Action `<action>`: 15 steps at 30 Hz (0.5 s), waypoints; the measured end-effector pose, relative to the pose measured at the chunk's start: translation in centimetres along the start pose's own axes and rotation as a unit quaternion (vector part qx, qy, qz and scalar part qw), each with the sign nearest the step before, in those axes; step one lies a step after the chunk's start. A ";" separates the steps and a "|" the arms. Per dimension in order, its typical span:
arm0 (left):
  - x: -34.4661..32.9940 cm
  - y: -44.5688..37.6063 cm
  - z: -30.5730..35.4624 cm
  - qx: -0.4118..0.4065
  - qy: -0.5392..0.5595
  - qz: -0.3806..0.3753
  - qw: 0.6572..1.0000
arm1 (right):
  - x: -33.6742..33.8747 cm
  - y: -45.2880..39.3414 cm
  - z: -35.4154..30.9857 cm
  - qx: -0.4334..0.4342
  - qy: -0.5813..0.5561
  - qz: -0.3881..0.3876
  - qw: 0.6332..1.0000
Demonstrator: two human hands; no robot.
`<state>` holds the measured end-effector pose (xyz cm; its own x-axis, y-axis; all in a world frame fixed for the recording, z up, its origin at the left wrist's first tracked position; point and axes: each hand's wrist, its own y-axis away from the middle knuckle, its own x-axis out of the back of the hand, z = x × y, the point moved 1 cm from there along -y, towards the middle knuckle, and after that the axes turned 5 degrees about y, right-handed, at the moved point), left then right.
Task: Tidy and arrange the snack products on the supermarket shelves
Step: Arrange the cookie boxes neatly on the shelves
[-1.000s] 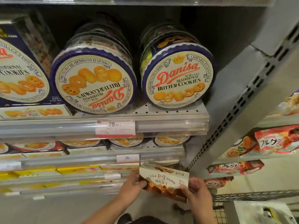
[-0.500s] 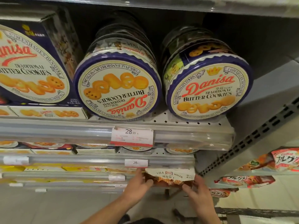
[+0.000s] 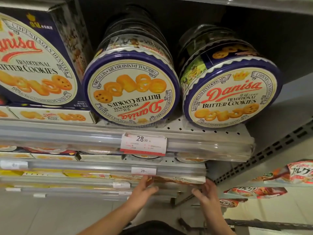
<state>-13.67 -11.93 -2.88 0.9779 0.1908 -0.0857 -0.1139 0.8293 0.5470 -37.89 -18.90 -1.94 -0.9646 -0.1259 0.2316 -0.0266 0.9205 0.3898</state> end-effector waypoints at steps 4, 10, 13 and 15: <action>0.0 -0.2 -0.4 -0.006 0.024 -0.005 1.000 | -0.4 -0.1 -0.9 0.031 0.006 0.002 1.000; -0.2 -0.2 0.3 0.002 0.005 -0.007 1.000 | -0.7 -1.9 0.4 0.009 0.071 0.003 0.997; -0.5 -0.1 0.5 0.005 -0.004 -0.010 1.000 | -1.0 -2.5 0.4 -0.020 0.091 0.001 0.996; -0.7 -0.2 0.7 0.014 -0.007 -0.010 1.000 | -1.0 -2.8 0.0 -0.035 0.091 -0.002 0.995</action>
<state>-14.23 -12.56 -2.36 0.9823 0.1668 -0.0852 -0.0897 0.8184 0.5677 -36.84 -21.32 -3.30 -0.9013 -0.2001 0.3842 -0.0059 0.8925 0.4510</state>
